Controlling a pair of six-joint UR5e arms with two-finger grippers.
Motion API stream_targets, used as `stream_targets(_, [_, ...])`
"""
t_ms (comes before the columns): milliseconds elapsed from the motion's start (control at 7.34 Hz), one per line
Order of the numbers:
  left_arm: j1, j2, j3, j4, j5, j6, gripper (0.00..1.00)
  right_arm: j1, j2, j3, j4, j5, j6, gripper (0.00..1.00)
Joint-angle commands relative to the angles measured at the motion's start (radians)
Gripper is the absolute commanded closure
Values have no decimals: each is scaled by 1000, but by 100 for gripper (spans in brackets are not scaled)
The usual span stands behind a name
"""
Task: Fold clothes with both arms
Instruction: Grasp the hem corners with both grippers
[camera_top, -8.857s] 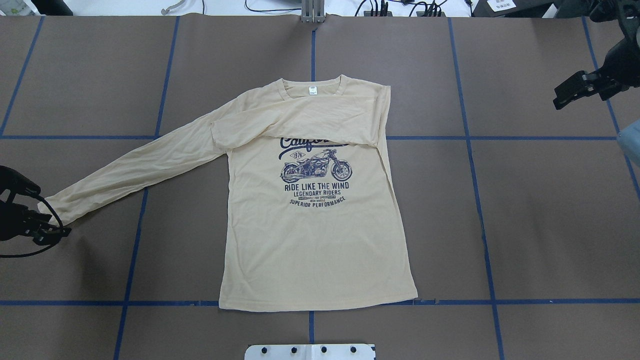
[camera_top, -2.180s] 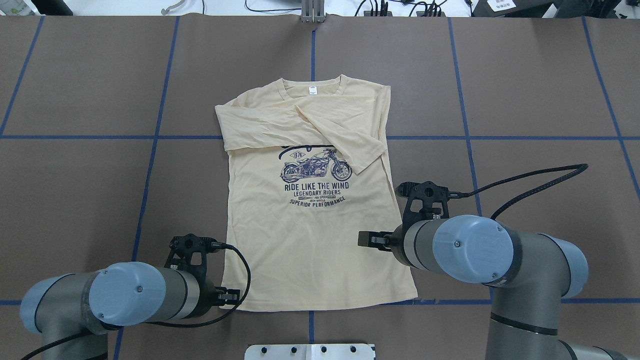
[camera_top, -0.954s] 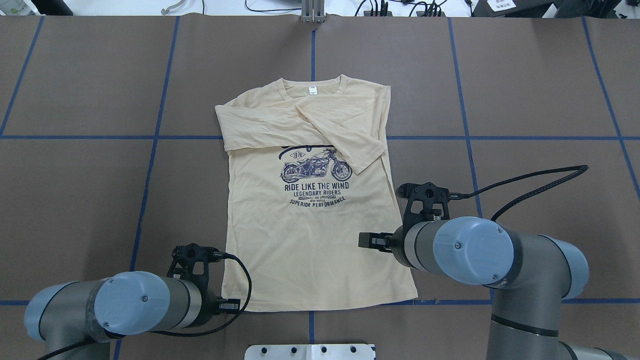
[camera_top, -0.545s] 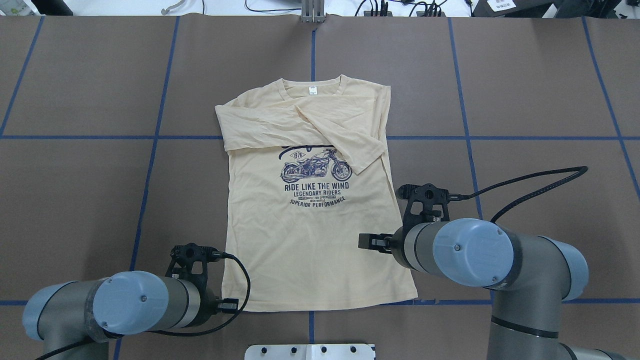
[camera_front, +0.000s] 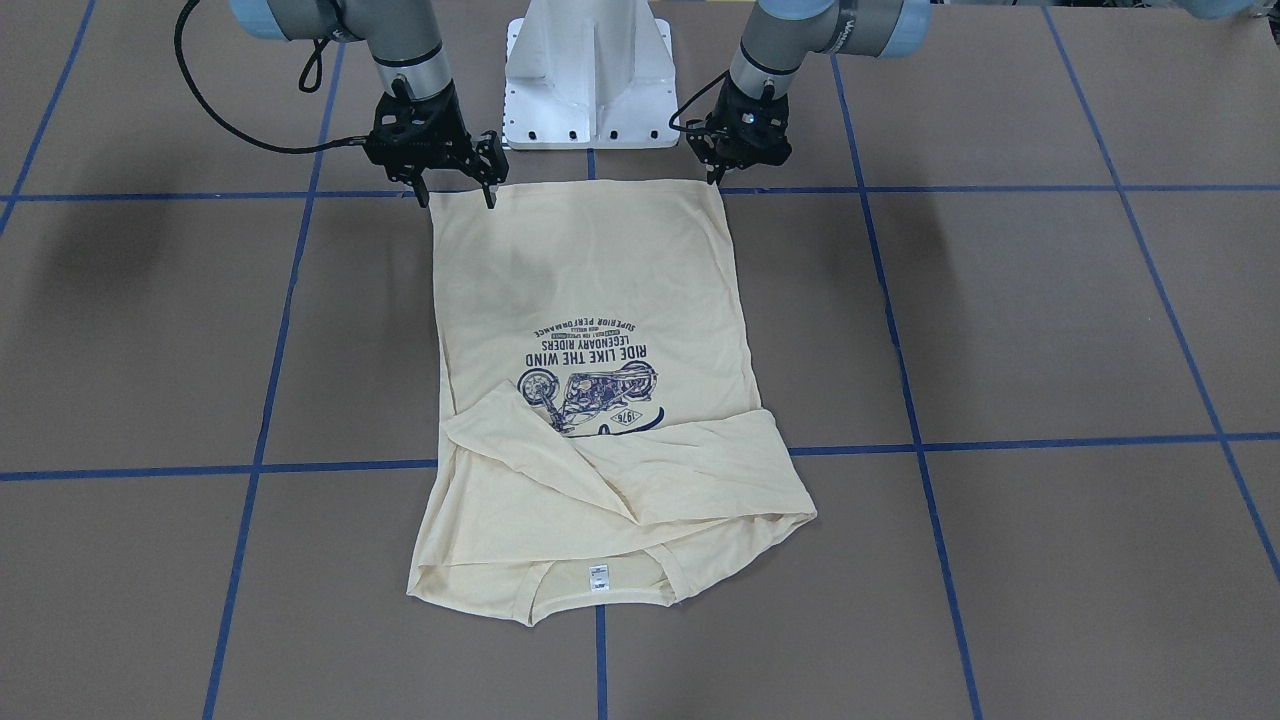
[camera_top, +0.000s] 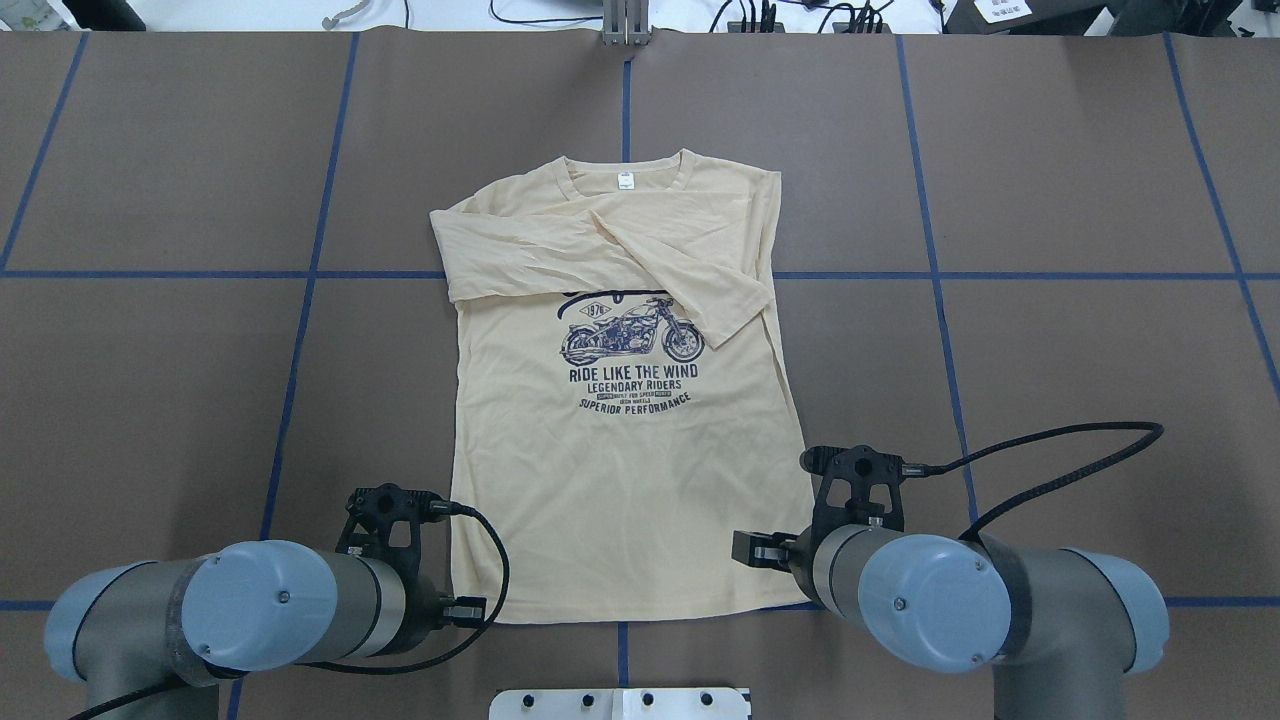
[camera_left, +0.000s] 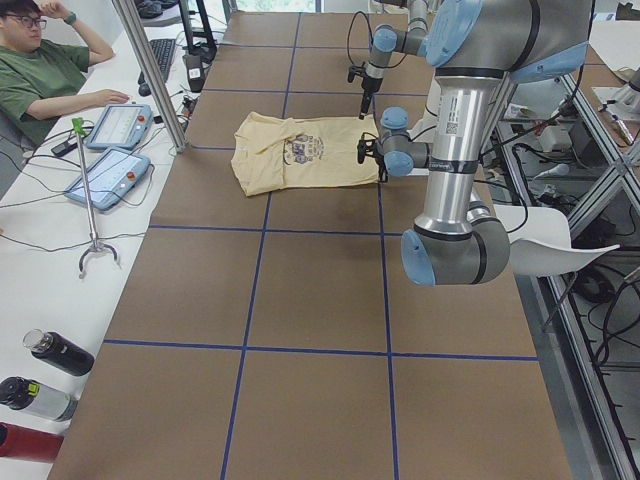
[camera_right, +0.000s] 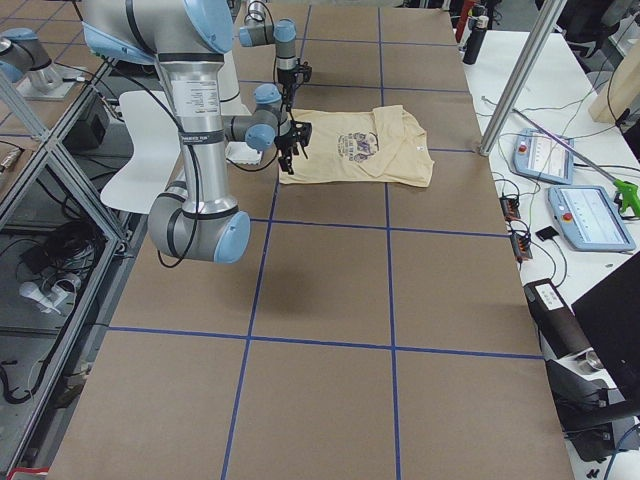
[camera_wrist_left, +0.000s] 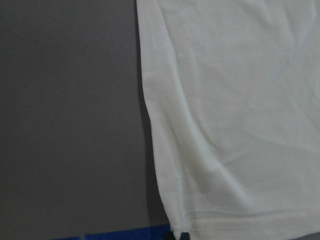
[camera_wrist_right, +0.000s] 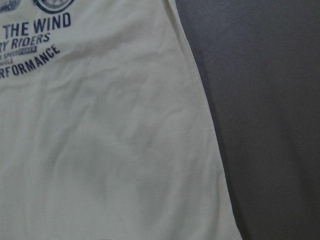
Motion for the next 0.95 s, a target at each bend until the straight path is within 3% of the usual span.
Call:
stream_targets(0, [1, -1, -2, 0, -2, 0, 100, -48, -47, -1, -3, -50, 3, 15])
stream_targets(545, [1, -1, -2, 0, -2, 3, 100, -55, -47, 31, -72, -50, 3, 42])
stream_targets(818, [1, -1, -2, 0, -3, 3, 100, -68, -47, 24, -72, -50, 3, 46])
